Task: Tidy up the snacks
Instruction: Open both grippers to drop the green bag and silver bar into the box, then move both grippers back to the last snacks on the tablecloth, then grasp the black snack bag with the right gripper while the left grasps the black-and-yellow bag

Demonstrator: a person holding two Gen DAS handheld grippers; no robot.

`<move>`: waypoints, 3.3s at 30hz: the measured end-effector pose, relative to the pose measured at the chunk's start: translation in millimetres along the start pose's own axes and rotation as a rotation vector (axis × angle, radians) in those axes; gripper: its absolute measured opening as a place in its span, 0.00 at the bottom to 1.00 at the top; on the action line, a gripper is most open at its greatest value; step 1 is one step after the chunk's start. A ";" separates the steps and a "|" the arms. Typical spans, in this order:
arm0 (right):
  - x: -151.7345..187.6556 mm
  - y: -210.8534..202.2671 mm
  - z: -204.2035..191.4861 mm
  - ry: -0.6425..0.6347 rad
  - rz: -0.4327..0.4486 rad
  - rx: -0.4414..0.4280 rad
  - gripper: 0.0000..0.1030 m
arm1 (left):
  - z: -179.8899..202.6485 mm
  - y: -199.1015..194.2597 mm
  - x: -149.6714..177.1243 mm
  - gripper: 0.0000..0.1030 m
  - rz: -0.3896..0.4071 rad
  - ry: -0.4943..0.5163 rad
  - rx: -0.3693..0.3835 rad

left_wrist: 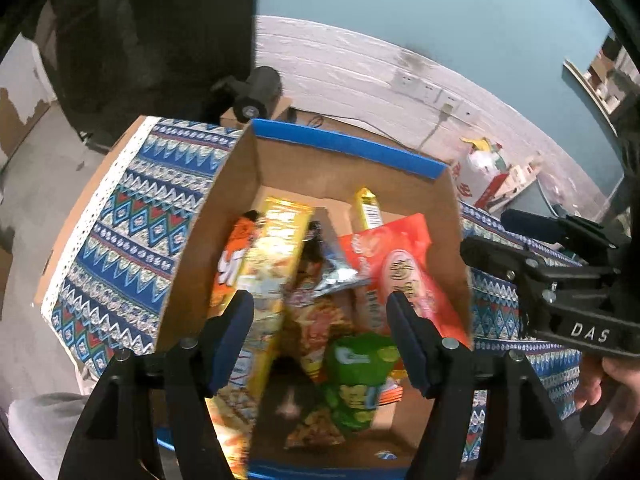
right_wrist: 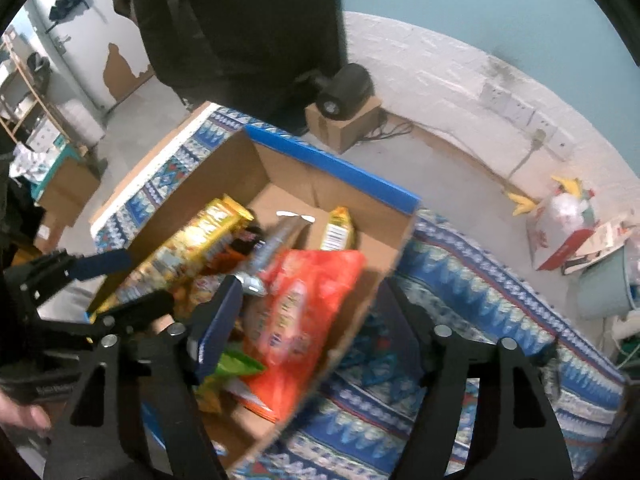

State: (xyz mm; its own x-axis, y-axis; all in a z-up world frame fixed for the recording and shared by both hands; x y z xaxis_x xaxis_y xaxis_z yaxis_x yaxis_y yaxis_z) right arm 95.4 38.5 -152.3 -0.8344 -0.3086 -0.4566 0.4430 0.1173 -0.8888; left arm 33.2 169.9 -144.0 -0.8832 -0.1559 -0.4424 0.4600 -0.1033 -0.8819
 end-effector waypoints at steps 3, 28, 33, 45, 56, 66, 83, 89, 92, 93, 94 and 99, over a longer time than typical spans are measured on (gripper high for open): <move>9.4 -7.2 13.4 -0.011 0.000 0.035 0.70 | 15.6 0.6 0.1 0.68 -0.004 0.025 0.011; 110.6 -65.0 156.1 0.136 -0.002 0.150 0.72 | 161.1 9.7 13.7 0.68 -0.014 0.326 0.018; 128.1 -72.3 181.5 0.169 -0.006 0.168 0.72 | 188.9 18.7 19.5 0.68 -0.042 0.390 0.031; 131.3 -57.6 240.1 0.027 -0.161 0.233 0.74 | 251.0 49.5 -3.9 0.74 -0.086 0.580 0.049; 143.0 4.5 274.0 0.018 -0.260 0.177 0.74 | 282.5 112.4 2.9 0.74 -0.150 0.688 0.103; 157.7 36.6 289.1 0.064 -0.268 0.147 0.74 | 282.0 143.1 14.4 0.74 -0.224 0.664 0.115; 188.0 0.5 324.3 0.259 -0.212 0.237 0.59 | 310.7 149.8 32.6 0.74 -0.267 0.635 0.142; 229.8 -18.6 346.0 0.345 -0.247 0.311 0.59 | 315.0 151.0 37.4 0.74 -0.298 0.573 0.161; 247.4 -21.0 347.0 0.358 -0.271 0.341 0.59 | 315.1 151.4 40.7 0.74 -0.304 0.554 0.157; 251.8 -19.8 344.8 0.359 -0.278 0.339 0.59 | 314.8 151.4 41.5 0.74 -0.305 0.553 0.155; 254.7 -18.3 341.6 0.357 -0.283 0.336 0.59 | 314.3 151.4 42.7 0.74 -0.306 0.552 0.154; 256.2 -8.6 315.5 0.321 -0.286 0.318 0.59 | 308.6 147.6 49.7 0.74 -0.309 0.544 0.139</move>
State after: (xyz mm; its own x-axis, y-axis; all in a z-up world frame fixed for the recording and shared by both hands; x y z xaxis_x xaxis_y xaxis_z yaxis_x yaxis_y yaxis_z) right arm -18.8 -339.4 -249.4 -0.9725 0.0243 -0.2315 0.2194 -0.2365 -0.9465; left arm 85.5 -156.2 -245.9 -0.8803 0.4188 -0.2227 0.1520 -0.1957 -0.9688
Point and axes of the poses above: each gripper's, at about its wrist camera, not at the fingertips, and y roughly the way its jaws point, z to its right, x to its underside, the point moved 7 cm from there along y, roughly the way its jaws point
